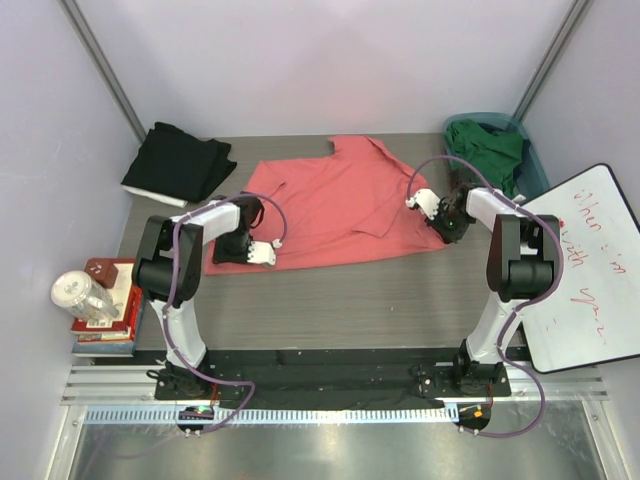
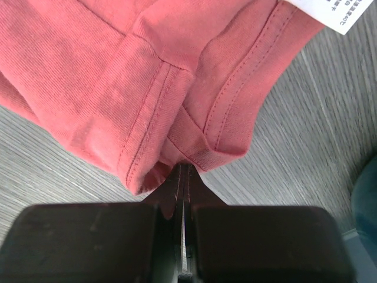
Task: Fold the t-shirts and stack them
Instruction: Fold the flattened tshirt in 1/3 of the way
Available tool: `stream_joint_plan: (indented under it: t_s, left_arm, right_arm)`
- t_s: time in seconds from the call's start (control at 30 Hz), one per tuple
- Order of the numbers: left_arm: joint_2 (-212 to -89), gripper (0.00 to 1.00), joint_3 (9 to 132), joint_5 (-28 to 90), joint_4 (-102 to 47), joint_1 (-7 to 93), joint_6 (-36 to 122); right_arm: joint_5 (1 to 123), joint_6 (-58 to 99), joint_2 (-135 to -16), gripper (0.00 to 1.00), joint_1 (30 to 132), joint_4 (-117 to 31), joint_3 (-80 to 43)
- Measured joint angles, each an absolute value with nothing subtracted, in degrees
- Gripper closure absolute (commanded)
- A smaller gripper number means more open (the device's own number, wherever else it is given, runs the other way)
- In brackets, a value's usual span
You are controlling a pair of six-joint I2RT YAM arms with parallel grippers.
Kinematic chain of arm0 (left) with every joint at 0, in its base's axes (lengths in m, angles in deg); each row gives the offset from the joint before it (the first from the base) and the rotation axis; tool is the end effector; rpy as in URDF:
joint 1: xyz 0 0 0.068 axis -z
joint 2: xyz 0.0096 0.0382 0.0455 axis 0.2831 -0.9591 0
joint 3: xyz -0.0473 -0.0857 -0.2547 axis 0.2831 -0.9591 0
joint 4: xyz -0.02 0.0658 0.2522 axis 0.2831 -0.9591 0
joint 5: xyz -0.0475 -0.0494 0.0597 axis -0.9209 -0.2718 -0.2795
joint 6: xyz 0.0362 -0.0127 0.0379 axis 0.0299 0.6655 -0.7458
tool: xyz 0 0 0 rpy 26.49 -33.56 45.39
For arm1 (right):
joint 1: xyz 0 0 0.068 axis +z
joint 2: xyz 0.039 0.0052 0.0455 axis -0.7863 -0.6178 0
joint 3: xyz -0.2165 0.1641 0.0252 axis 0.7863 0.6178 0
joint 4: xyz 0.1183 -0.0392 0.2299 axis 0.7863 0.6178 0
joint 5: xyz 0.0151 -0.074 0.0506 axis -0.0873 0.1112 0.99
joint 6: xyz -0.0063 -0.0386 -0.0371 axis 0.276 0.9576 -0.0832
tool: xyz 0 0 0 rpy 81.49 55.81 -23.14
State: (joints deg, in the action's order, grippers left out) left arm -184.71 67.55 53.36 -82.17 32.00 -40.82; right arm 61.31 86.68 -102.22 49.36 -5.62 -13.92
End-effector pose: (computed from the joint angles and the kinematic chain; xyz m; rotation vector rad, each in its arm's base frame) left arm 0.3194 -0.0798 0.1387 -2.0583 -2.1299 -0.2898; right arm 0.3622 -0.0112 0.1626 -1.3767 2.4894 -0.0417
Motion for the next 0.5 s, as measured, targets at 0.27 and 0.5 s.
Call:
stream_joint_plan:
  t_s: [0.27,0.5]
  left_arm:
    - [-184.3,1.00,67.0,53.8,-81.5,32.0,-41.2]
    - [-182.8,1.00,66.0,51.7,-80.6,31.3,-41.2]
  right_arm:
    - [61.4,87.6,-101.5,0.99,49.3,-6.5,-13.0]
    - [61.6,88.4,-99.4,0.99,49.4,-7.8,-10.1]
